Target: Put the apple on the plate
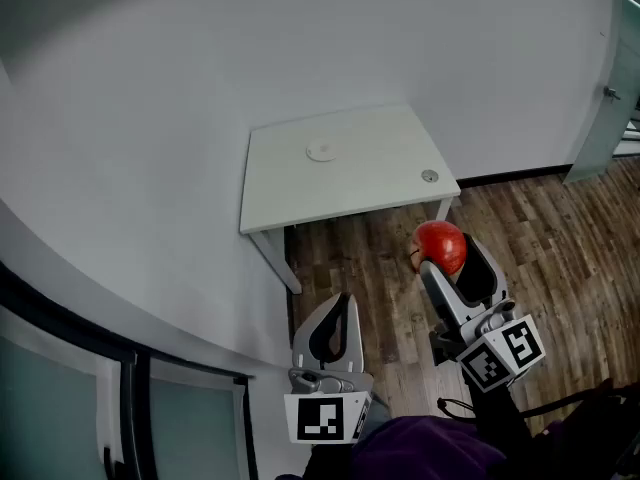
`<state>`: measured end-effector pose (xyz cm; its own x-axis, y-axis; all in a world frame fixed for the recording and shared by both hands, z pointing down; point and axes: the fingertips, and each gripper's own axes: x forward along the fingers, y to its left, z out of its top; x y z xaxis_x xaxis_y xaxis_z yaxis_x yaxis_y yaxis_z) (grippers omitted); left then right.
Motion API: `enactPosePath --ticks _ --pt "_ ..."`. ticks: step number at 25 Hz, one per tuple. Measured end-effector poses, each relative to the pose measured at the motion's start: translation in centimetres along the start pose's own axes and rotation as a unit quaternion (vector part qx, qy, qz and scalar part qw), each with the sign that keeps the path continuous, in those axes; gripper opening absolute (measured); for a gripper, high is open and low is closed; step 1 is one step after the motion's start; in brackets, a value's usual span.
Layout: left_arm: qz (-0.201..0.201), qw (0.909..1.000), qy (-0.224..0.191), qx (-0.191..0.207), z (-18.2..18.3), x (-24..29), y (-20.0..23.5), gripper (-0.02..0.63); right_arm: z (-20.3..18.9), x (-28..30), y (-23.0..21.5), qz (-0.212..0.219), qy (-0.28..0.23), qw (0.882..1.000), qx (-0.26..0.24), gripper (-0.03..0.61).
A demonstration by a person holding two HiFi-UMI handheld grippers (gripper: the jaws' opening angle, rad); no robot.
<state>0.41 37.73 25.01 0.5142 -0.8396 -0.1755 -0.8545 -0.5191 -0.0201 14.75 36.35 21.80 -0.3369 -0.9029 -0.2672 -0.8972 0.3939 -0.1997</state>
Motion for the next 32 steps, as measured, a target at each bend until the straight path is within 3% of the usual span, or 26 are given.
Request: enactPosePath --ticks 5,10,18,32 --pt "-0.002 1.0 0.002 -0.006 -0.2 0.7 0.6 0.006 -0.1 0.4 0.0 -0.001 -0.001 1.0 -0.005 0.334" --pt "0.002 0.9997 0.019 -0.013 -1.6 5.4 6.0 0.006 -1.9 7.4 -1.3 -0.013 0.007 1.0 -0.007 0.334" --pt "-0.008 0.9995 0.026 -0.015 -3.3 8.7 11.3 0.006 -4.8 13.4 -0.8 -0.018 0.006 1.0 0.002 0.334" --pt "-0.024 0.9976 0.047 -0.045 -5.7 13.5 14.1 0.006 -7.0 18.4 -2.5 -0.035 0.037 0.999 -0.001 0.334"
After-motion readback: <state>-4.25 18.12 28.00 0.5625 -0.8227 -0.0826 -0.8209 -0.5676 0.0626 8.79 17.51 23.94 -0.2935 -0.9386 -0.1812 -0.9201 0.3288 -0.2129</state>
